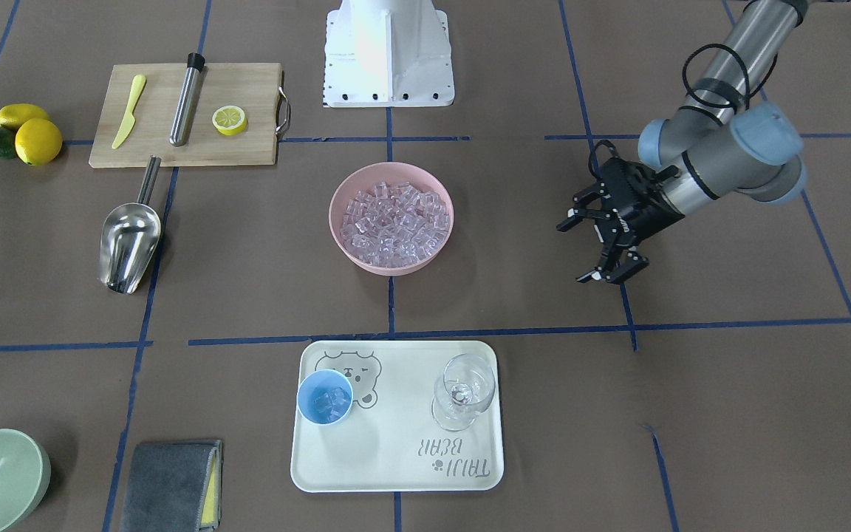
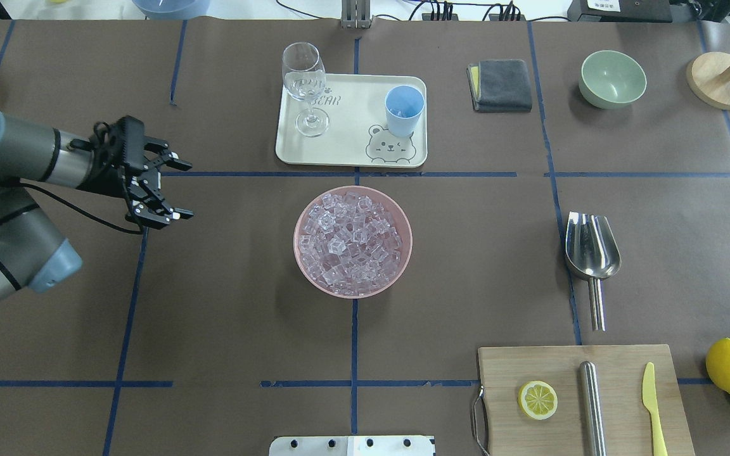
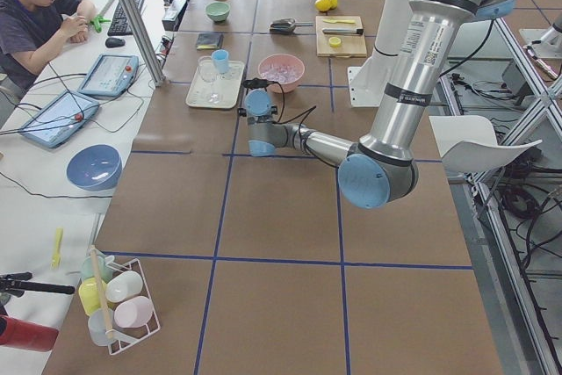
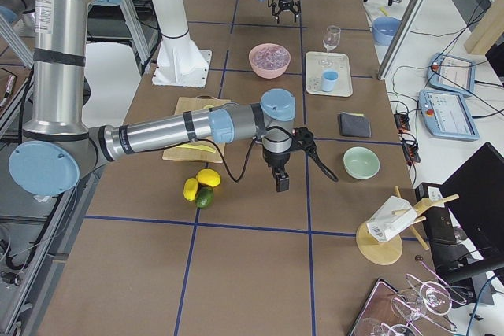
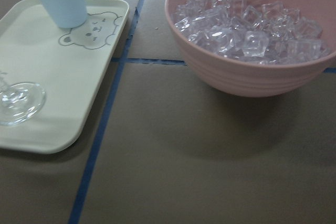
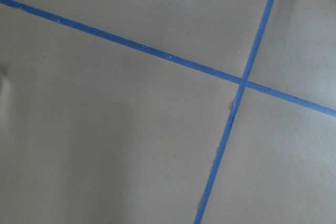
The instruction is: Put ice in cup with scoop
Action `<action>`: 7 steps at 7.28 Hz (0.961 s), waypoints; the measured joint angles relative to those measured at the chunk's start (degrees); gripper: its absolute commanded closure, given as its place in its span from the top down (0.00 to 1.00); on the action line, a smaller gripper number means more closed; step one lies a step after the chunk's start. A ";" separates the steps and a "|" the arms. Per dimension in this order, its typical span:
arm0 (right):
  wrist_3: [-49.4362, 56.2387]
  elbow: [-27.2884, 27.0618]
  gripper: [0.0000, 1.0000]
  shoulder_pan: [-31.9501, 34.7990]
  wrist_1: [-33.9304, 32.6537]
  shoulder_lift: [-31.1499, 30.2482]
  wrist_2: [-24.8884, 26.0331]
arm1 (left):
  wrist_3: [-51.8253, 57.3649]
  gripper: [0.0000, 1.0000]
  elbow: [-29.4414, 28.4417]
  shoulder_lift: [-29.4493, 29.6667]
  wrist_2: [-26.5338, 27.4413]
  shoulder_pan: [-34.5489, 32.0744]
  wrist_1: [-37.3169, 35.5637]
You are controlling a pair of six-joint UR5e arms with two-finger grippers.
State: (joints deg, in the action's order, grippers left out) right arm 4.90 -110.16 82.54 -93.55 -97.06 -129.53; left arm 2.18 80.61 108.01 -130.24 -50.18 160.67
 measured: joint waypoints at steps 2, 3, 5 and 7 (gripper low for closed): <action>2.66 -0.03 1.00 3.64 -3.83 -1.40 -1.94 | 0.13 1.00 -0.19 -2.27 -1.04 -7.81 -1.39; 2.69 0.20 1.00 4.53 -4.31 -3.44 -2.12 | 0.68 1.00 -0.33 -4.57 -1.14 -12.46 -1.93; 2.45 1.33 1.00 6.19 -4.18 -6.04 -2.37 | 4.56 1.00 -0.28 -7.23 -1.35 -17.37 -13.72; 2.35 1.66 1.00 7.11 -4.07 -6.74 -2.47 | 8.44 1.00 0.04 -10.95 -1.67 -24.62 -25.51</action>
State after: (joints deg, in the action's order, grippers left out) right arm 7.25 -108.51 89.65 -97.63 -103.80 -131.99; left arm 10.62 80.65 97.06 -131.91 -74.81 135.16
